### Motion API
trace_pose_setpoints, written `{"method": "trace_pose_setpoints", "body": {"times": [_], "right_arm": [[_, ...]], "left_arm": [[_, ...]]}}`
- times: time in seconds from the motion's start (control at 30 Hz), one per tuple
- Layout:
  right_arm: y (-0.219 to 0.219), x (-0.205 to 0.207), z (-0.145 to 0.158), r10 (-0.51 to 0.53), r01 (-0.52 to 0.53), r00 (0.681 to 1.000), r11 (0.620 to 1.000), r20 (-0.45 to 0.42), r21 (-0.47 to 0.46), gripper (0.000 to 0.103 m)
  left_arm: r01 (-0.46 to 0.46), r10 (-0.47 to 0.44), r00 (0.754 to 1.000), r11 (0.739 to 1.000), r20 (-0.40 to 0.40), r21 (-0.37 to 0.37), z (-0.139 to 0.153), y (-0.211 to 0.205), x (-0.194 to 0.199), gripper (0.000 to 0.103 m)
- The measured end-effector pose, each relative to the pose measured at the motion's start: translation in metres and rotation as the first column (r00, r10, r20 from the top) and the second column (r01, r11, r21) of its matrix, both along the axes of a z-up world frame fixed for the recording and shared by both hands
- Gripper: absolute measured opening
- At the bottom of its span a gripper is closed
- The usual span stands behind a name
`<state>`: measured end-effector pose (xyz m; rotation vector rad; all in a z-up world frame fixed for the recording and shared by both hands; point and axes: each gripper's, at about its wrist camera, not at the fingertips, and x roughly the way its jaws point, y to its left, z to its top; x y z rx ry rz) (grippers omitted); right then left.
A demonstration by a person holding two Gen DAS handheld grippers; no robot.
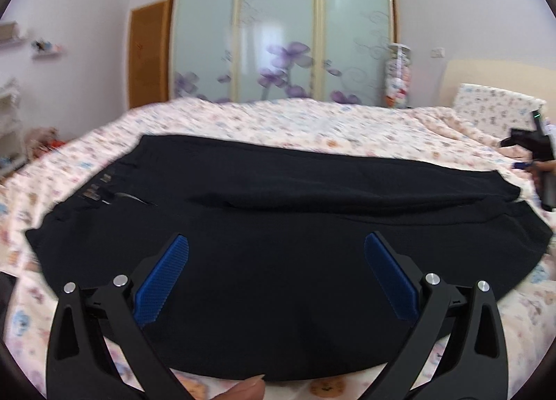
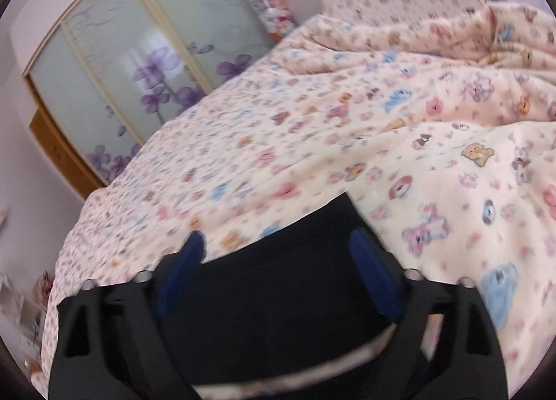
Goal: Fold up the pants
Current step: 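Lower the right tool onto the trouser leg ends and grasp them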
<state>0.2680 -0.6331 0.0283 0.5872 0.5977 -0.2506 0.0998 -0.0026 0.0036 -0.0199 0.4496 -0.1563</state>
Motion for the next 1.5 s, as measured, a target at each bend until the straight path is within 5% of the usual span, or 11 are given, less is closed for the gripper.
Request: {"method": "trace_pose_setpoints", "body": {"times": [0.2,0.37,0.5,0.6,0.93,1.17,1.33,1.5], "right_arm": [[-0.028,0.032,-0.032,-0.082,0.081,0.996,0.996,-0.042,-0.042,0.069],[-0.037,0.053,-0.055,-0.088,0.086,0.991,0.996,-0.098,-0.026,0.057],[-0.036,0.053,-0.062,-0.106,0.103,0.990,0.994,-0.094,-0.034,0.022],[-0.031,0.043,-0.051,-0.088,0.086,0.995,0.995,-0.045,-0.048,0.015],[0.001,-0.052,0.013,0.073,-0.062,0.973,0.997,0.219,-0.054,0.014],[0.015,-0.166,-0.006,0.084,-0.114,0.956,0.989,0.281,0.091,0.013],[0.036,-0.212,-0.045,0.048,-0.067,0.992,0.986,0.120,0.155,0.004],[0.060,-0.216,-0.042,-0.014,0.015,0.992,1.000,-0.122,0.010,0.005]], "left_arm": [[0.051,-0.054,0.998,0.995,-0.030,-0.080,-0.007,0.006,0.007,0.101],[0.054,-0.060,0.996,0.995,-0.065,-0.078,-0.012,0.006,0.016,0.101],[0.048,-0.057,0.994,0.995,-0.094,-0.093,-0.015,0.008,0.020,0.101],[0.038,-0.049,0.993,0.993,-0.104,-0.108,-0.016,0.011,0.021,0.101],[0.038,-0.045,0.997,0.993,-0.067,-0.111,-0.012,0.011,0.013,0.101],[0.024,-0.026,1.000,0.995,-0.016,-0.095,-0.007,0.009,0.001,0.101],[-0.004,0.007,0.999,0.997,0.040,-0.072,-0.002,0.008,-0.013,0.101],[-0.022,0.026,0.998,0.997,0.050,-0.080,0.000,0.013,-0.020,0.101]]}}
